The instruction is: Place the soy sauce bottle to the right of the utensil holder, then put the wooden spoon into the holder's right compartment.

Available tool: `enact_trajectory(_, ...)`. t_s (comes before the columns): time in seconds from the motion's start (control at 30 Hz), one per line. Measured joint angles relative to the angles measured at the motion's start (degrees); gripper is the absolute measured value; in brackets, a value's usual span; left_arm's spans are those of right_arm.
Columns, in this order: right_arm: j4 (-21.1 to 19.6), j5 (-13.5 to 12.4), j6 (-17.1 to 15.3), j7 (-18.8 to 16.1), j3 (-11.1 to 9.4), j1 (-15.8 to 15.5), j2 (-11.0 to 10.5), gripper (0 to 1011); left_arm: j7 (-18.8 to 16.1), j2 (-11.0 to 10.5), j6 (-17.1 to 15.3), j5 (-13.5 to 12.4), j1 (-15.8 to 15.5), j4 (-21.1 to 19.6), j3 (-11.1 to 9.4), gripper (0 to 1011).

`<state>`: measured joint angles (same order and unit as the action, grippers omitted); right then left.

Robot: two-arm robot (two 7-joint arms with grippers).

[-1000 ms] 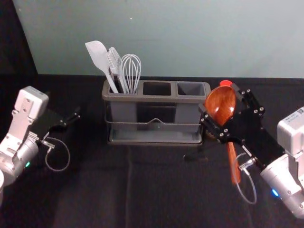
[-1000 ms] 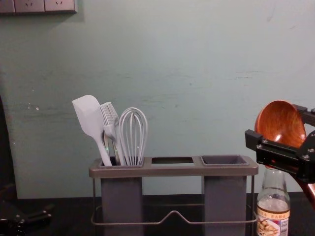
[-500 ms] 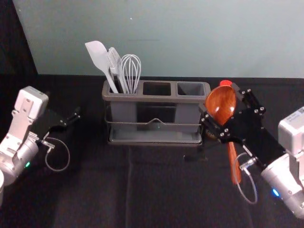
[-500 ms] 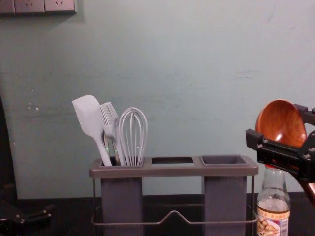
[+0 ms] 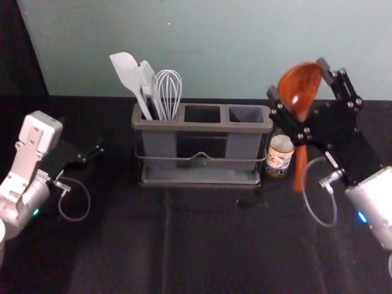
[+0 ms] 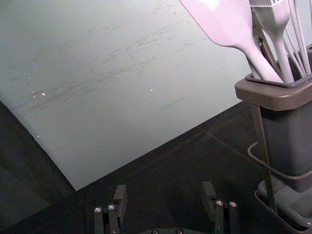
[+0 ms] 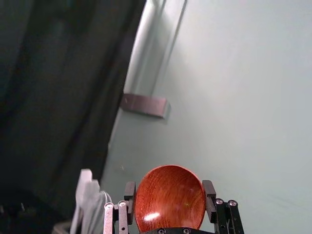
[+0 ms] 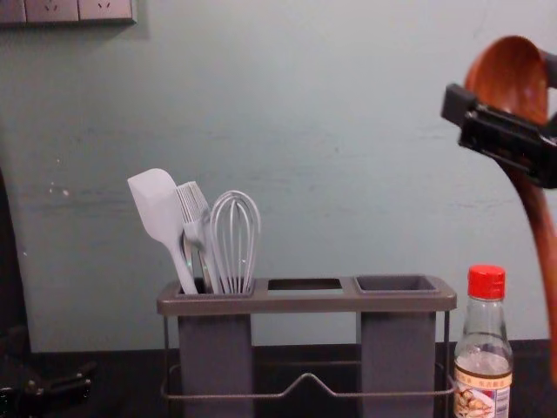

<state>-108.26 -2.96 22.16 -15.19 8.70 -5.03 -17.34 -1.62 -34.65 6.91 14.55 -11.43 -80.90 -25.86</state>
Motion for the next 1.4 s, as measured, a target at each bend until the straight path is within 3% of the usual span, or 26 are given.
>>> enact_trajectory(0.17, 5.23, -4.48, 3.20, -4.43, 1.75, 5.05, 0.39, 837, 0.00, 0.00, 0.00, 0.00, 0.00, 0.00, 0.00, 1005)
enact_trajectory(0.53, 14.84, -8.73, 6.46, -9.28, 4.27, 15.86, 1.78, 837, 0.00, 0.00, 0.00, 0.00, 0.00, 0.00, 0.00, 1005)
enact_trajectory(0.93, 23.23, -9.77, 5.59, -10.87, 6.17, 25.06, 3.41, 836, 0.00, 0.00, 0.00, 0.00, 0.00, 0.00, 0.00, 1005)
enact_trajectory(1.4, 33.42, -9.34, 6.75, -10.98, 8.03, 31.90, 6.30, 836, 0.00, 0.00, 0.00, 0.00, 0.00, 0.00, 0.00, 1005)
